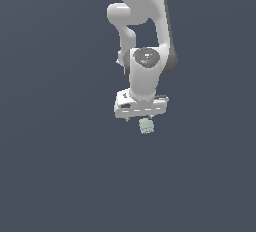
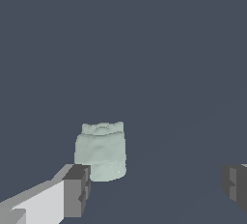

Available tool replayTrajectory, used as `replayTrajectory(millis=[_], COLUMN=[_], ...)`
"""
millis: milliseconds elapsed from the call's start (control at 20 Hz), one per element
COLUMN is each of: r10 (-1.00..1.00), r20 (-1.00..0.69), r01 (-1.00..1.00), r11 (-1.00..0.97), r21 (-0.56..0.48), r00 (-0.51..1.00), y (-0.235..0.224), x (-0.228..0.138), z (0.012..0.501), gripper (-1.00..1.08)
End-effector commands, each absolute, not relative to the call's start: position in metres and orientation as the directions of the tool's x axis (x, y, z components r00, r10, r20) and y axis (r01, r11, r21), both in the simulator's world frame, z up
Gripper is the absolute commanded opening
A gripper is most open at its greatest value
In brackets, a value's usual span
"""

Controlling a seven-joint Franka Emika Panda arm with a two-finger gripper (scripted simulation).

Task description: Pick up the object and move it to a goal position.

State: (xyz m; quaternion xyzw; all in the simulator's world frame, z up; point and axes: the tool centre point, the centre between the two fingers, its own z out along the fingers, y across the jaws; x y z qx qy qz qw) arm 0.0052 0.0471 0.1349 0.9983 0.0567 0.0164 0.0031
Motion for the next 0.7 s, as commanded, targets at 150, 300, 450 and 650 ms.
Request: replayTrajectory(millis=[150,300,450,650], r10=[0.162,0.176,0.181,0.179], r20=[0.009,0.002,0.0,0.0], r01=[0.162,0.176,0.181,0.179], r11=[-0.987,-0.984,-0.983,-0.984], r21=[0.003,0.001,0.0,0.0], r00=[0.987,0.984,0.983,0.984], y=[0.083,0.093,0.096,0.095], x=[-0.014,-0.02,-0.022,-0.021], z=[0.095,0.084,0.08,0.079], gripper=[1.0,1.0,1.0,1.0])
